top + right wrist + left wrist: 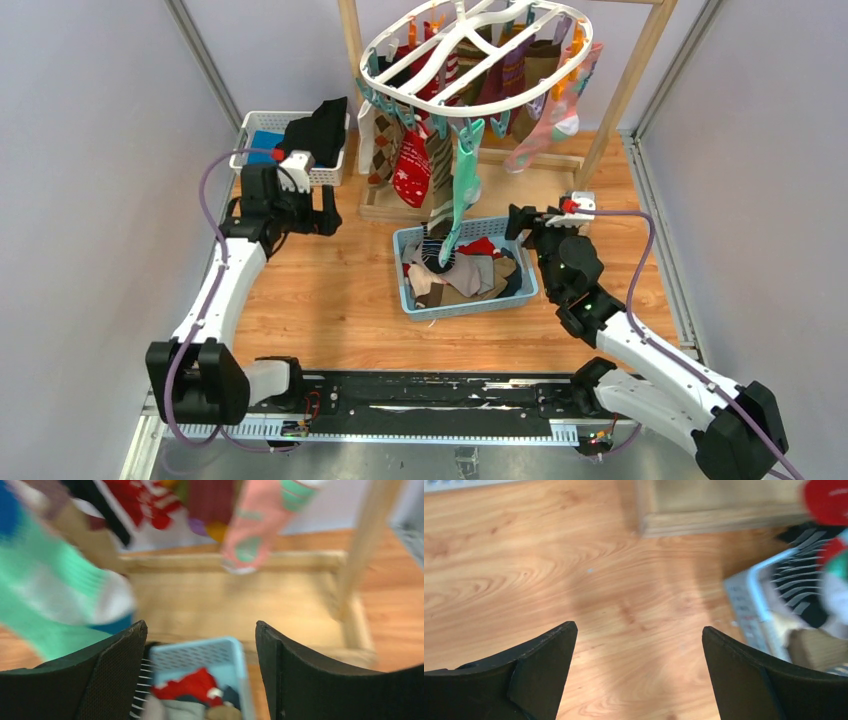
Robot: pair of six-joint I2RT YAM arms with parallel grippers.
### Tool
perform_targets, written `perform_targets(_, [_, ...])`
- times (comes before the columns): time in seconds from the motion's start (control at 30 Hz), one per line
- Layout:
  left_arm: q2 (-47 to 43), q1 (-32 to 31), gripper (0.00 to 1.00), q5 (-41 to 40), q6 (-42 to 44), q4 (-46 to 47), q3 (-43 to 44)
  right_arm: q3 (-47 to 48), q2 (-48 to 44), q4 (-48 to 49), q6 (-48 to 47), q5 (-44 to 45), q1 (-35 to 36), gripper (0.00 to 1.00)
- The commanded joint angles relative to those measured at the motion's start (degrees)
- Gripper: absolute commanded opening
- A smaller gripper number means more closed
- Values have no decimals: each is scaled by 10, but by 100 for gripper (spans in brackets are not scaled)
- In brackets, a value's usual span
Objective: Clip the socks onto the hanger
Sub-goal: Reset both arms
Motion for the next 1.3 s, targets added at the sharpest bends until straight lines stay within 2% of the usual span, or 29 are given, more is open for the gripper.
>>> perform_targets(0.0, [8,21,100,-88,53,162,-91,-51,-13,-32,-30,189,-27,79])
perform_targets(0.1, [35,25,100,-96,41,229,-142,-70,-13,-58,12,240,-68,80])
perform_targets(0.23, [65,25,100,-103,13,323,-185,-112,-26,-70,106,260,-112,80])
perform_targets(0.33, [82,25,100,-100,-12,393,-216,-136,-14,-39,97,310,-122,80])
perform_targets(0.5, [109,25,100,-105,-17,494,-255,-135,20,-45,87,307,-175,80])
perform_targets(0.6, [119,25,100,-94,-15,494,-260,-136,47,-31,93,294,-217,79])
perform_targets(0.73, [118,25,100,-112,-9,541,-298,-141,102,26,65,289,-256,78])
perform_targets(0.9, [98,28,100,-176,1,674,-371,-127,157,101,-18,249,-276,77])
perform_targets(1.0, [90,28,100,-157,4,761,-418,-113,177,94,-65,237,-277,77])
perform_targets(1.1, [80,28,100,-147,5,817,-455,-133,167,83,-59,213,-277,77])
perform_targets(1.23, [88,28,100,-146,14,911,-510,-181,205,193,-78,185,-282,76])
perform_targets(1.27, [105,28,100,-146,11,968,-527,-187,219,221,-83,178,-281,76])
